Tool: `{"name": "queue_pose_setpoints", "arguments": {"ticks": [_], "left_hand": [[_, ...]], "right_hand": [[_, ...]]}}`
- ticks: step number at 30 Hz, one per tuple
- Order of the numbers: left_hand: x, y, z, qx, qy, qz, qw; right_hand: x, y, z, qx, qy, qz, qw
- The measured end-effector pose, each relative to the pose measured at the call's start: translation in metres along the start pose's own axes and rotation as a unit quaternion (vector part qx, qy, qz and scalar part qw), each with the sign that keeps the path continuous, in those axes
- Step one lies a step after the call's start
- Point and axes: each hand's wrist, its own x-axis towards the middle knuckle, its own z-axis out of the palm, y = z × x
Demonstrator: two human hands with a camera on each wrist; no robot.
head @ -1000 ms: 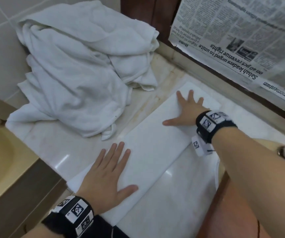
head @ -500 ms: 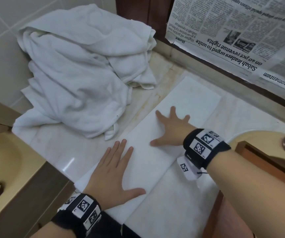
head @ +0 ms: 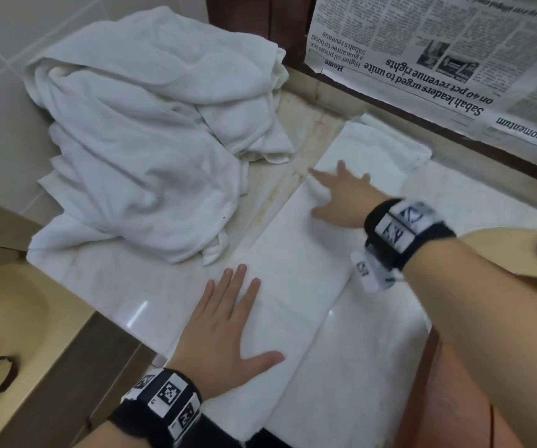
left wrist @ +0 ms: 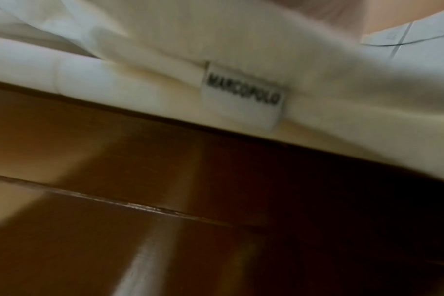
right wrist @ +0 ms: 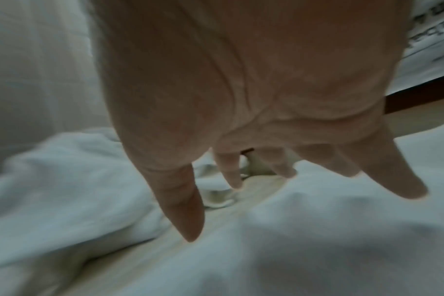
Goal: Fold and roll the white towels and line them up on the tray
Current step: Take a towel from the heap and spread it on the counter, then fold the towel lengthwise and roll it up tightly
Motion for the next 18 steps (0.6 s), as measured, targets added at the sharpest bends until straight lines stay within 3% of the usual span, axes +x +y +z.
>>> {"name": "queue_pose_setpoints", "arguments": {"ticks": [4, 11, 15, 18], "left_hand": [[0.001, -0.004, -0.003, 0.002, -0.021, 0.017, 1.0], [-0.004, -0.014, -0.012, 0.008, -0.058, 0.086, 0.995], [-0.003, -0.021, -0.02, -0.039, -0.069, 0.093, 0.993], [-0.01, -0.044, -0.034, -0.065, -0.064, 0.137, 0.986]], "right_hand": [[-0.022, -0.018, 0.047, -0.016, -0.054, 0.013, 0.998], [-0.003, 0.002, 0.017, 0.031, -0.017, 0.062, 0.997], [-0.049, -0.023, 0.039, 0.08, 0.027, 0.089, 0.992], [-0.116, -0.052, 0.076, 0.144, 0.068, 0.064, 0.985]]}}
